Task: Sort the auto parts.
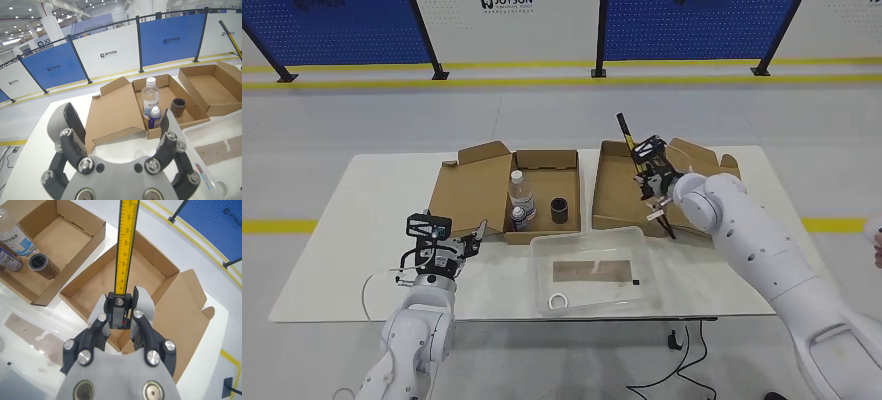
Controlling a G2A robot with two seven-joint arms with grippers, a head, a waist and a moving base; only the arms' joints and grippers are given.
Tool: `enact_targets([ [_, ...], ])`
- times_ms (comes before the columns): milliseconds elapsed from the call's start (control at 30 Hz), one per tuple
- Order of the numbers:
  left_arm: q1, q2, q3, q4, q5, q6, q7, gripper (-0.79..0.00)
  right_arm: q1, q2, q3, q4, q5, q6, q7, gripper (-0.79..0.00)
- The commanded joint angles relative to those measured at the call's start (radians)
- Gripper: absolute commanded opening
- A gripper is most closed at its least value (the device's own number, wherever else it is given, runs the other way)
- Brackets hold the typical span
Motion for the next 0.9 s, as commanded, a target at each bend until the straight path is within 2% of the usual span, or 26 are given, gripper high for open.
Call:
enact_targets([
  [0, 0.000, 0.000, 0.000, 0.000, 0.000, 0.000, 0.000, 0.000, 0.002, -0.015, -0.005, 0.034, 0.019, 0.014, -0.023, -0.785],
  [467, 0.000, 0.000, 0.000, 0.000, 0.000, 0.000, 0.000, 0.000, -0.004, -0.104, -0.042, 0.226, 0.103, 0.020, -0.091, -0.785],
  [867, 0.000, 0.000, 0.000, 0.000, 0.000, 0.000, 0.000, 0.000, -0.010, -0.147, -0.053, 0.306, 0.103, -0.052, -0.107, -0.785],
])
